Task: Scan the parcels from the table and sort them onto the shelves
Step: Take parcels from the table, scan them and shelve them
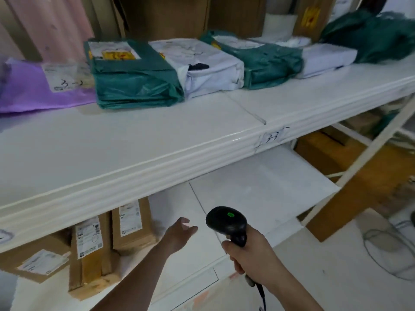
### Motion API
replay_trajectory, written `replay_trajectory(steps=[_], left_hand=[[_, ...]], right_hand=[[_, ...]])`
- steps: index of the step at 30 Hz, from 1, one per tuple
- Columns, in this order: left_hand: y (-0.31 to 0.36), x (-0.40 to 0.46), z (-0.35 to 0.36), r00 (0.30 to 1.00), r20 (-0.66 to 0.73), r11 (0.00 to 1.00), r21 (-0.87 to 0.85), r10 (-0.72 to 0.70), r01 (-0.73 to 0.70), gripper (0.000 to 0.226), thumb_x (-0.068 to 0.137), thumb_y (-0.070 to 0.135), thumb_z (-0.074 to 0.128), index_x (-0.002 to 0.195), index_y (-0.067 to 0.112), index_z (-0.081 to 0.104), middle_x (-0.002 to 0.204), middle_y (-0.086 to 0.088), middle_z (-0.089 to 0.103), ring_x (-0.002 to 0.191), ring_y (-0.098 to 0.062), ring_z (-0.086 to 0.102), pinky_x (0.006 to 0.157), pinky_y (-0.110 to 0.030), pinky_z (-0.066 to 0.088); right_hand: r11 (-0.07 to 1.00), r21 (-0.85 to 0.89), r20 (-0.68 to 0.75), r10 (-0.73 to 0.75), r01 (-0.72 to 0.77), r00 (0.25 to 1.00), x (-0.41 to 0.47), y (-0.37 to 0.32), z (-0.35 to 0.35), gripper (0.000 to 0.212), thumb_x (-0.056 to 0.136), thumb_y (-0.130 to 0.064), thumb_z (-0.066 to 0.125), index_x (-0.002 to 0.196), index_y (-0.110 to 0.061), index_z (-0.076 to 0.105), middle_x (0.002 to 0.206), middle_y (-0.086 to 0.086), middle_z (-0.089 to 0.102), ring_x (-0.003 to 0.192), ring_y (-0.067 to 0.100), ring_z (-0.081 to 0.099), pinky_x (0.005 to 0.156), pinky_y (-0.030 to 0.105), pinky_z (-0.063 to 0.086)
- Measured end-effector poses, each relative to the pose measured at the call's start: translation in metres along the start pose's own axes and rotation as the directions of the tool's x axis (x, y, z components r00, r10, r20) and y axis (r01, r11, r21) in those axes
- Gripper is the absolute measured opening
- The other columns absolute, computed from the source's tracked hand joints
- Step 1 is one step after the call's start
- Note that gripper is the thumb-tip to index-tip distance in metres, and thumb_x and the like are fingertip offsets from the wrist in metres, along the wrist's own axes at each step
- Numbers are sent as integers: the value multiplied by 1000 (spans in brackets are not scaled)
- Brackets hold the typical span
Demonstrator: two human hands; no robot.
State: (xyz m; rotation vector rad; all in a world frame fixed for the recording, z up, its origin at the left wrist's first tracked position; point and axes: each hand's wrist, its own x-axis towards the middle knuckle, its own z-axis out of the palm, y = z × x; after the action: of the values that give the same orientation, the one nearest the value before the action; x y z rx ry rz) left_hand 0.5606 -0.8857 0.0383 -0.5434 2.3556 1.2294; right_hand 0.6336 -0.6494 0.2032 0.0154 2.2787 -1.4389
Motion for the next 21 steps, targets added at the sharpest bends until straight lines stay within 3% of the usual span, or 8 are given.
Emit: replay_trajectory(steps=[2, 4, 11, 17, 19, 21], left_hand=[[39, 5, 22, 991, 87, 965, 232, 106, -124, 70, 98, 56, 63, 155, 22, 41, 155, -4, 52, 138, -23, 53, 109, -33, 42], [82, 7, 44, 969, 152, 906, 352, 193, -236, 78, 96, 62, 60, 160, 27, 34, 164, -2, 41, 147, -24, 43, 116, -38, 38], [234, 33, 153, 835, 325, 693, 465, 445, -551, 97, 75, 84, 43, 151, 25, 47, 155, 0, 52, 142, -22, 47, 118, -44, 41], [378, 11, 268, 726, 488, 526, 501, 485, -687, 76, 97, 65, 55, 163, 33, 31, 173, 5, 24, 158, -24, 25, 128, -47, 26], [418, 3, 303, 679, 527, 460, 501, 510, -734, 70, 101, 52, 57, 163, 33, 31, 174, 5, 22, 159, -24, 23, 128, -49, 25], [453, -2, 334, 650, 553, 456, 463, 522, -760, 69, 97, 54, 60, 160, 37, 36, 172, 7, 27, 157, -24, 28, 126, -54, 30]], right_hand=[[999, 51, -69, 7, -4, 998, -2, 4, -30, 7, 87, -16, 62, 92, -14, 57, 65, 0, 60, 49, 15, 56, 51, 27, 49], [996, 88, -134, 6, 5, 991, -6, 10, -60, 6, 88, -16, 63, 92, -16, 58, 65, -1, 61, 50, 14, 57, 50, 27, 49], [982, 188, -361, 88, -19, 928, -34, 51, -180, 13, 88, -16, 63, 94, -25, 57, 67, 2, 62, 51, 15, 58, 51, 26, 49], [950, 307, -533, 227, -63, 815, -58, 87, -291, 17, 88, -13, 64, 99, -23, 57, 67, 7, 63, 50, 18, 58, 48, 25, 47], [944, 321, -584, 258, -73, 769, -65, 99, -325, 17, 86, -12, 64, 100, -21, 59, 66, 8, 65, 49, 19, 60, 47, 27, 49], [934, 346, -614, 293, -84, 733, -68, 111, -358, 15, 85, -11, 63, 99, -18, 60, 65, 10, 65, 48, 20, 60, 47, 28, 48]])
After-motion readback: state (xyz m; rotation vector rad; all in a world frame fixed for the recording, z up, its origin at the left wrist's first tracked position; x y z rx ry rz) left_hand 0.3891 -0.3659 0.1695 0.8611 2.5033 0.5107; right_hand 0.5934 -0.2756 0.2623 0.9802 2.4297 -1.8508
